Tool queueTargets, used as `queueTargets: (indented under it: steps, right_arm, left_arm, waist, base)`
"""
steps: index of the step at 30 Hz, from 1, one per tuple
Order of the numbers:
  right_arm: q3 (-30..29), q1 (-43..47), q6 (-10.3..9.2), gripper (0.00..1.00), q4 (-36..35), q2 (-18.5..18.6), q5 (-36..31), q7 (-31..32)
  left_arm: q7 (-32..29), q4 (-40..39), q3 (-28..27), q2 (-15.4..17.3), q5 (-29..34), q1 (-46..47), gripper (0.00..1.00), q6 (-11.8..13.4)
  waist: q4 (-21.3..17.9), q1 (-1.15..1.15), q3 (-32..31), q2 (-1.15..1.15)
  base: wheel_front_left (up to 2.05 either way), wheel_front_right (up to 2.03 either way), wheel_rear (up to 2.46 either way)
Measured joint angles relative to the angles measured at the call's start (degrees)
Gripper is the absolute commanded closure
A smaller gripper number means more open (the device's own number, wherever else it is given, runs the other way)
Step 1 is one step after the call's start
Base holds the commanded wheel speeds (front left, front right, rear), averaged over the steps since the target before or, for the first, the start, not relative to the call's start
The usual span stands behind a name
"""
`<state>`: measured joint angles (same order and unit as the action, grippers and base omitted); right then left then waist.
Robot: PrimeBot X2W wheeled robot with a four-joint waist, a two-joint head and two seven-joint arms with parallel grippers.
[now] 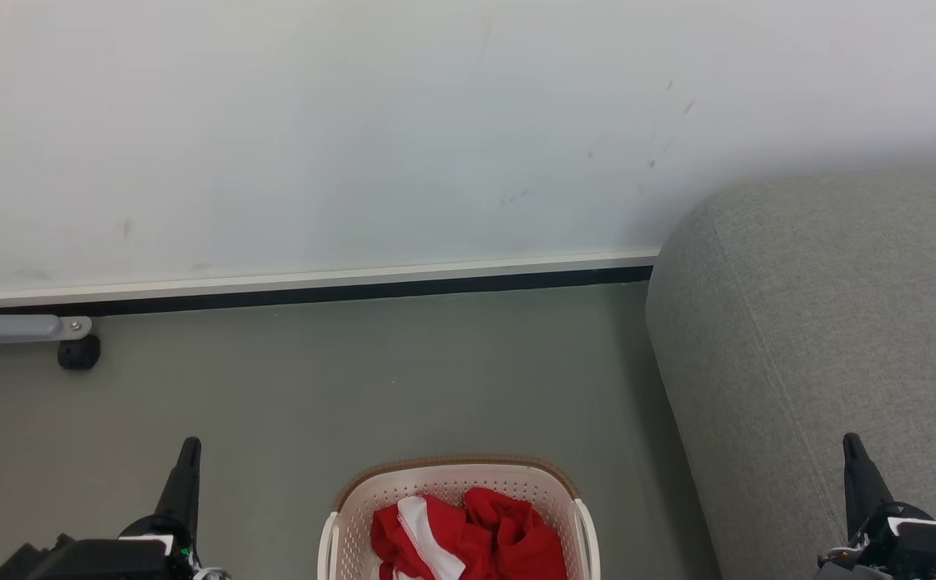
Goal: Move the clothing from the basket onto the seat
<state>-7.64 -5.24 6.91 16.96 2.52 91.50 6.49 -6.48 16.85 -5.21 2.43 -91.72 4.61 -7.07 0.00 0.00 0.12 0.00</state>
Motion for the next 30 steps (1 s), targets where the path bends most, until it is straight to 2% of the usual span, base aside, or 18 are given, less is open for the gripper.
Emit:
queueTargets:
  steps: [29, 30]
  right_arm:
    - [0.0, 0.0, 0.00, 1.00, 0.0, 0.0, 0.0, 0.0]
    - [0.0, 0.1, -0.01, 0.00, 0.2, 0.0, 0.0, 0.0]
  left_arm:
    - [0.0, 0.0, 0.0, 0.0, 0.0, 0.0, 1.00, 0.0]
    - [0.0, 0.2, 0.1, 0.0, 0.0, -0.1, 0.00, 0.0]
  waist:
    - [0.0, 0.00, 0.0, 0.00]
    - [0.0, 0.00, 0.0, 0.00]
  base:
    - [0.00, 0.00, 0.00]
    - [0.00, 0.00, 0.00]
